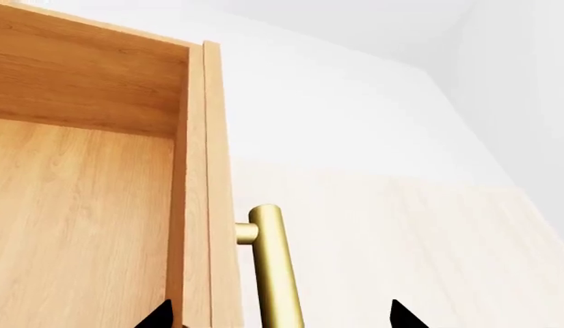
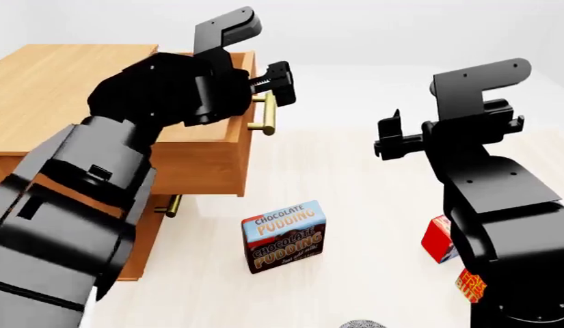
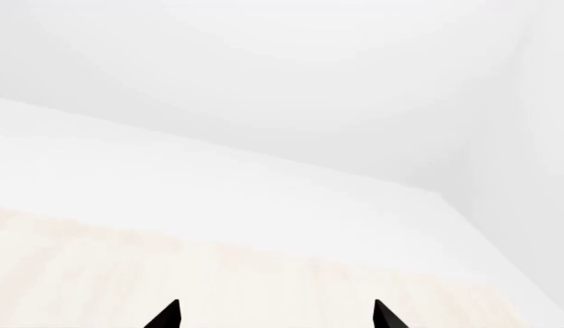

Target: Put the bowl in the top drawer of the cabinet.

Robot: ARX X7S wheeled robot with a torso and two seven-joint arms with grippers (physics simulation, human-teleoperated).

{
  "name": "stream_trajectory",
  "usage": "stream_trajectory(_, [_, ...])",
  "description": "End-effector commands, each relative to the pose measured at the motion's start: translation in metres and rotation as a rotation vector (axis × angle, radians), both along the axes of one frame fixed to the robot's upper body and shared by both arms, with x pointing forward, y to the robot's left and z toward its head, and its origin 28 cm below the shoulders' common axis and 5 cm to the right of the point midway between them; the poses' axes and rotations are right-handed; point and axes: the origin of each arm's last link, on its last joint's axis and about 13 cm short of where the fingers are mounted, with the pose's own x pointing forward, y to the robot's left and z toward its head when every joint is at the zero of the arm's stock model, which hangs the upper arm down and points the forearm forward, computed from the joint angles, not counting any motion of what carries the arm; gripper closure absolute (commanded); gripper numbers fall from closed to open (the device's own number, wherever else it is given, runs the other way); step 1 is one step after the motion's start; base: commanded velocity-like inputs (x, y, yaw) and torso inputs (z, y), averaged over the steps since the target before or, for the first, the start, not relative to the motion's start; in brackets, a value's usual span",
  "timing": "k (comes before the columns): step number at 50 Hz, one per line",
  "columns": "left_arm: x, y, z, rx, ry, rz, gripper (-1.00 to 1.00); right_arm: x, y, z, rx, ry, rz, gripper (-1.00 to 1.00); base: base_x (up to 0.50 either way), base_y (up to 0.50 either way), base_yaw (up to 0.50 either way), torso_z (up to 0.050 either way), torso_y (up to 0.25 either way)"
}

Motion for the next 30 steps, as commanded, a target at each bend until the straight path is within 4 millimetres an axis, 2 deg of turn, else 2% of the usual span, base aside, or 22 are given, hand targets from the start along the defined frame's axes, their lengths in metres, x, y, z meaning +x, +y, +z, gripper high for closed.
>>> stream_trajectory(1, [-0.014,-0.015,-0.064,-0.165,0.294,-0.121,-1.0,0.0,-0.001,-0.001,0.004,0.003,-0.012,-1.0,0.0,0.0,0.0,0.0,0.0])
stream_trajectory(12, [-0.018,-0.023,-0.068,-0.215,0.329,-0.165,-1.0,-0.015,-0.013,0.002,0.004,0.006,-0.024,-1.0,0.0,0.0,0.0,0.0,0.0])
stream_trajectory(30, [-0.028,-0.036,-0.083,-0.293,0.407,-0.24,-1.0,-0.021,-0.02,0.001,0.003,0.018,-0.046,-1.0,0.01,0.0,-0.01,0.0,0.0])
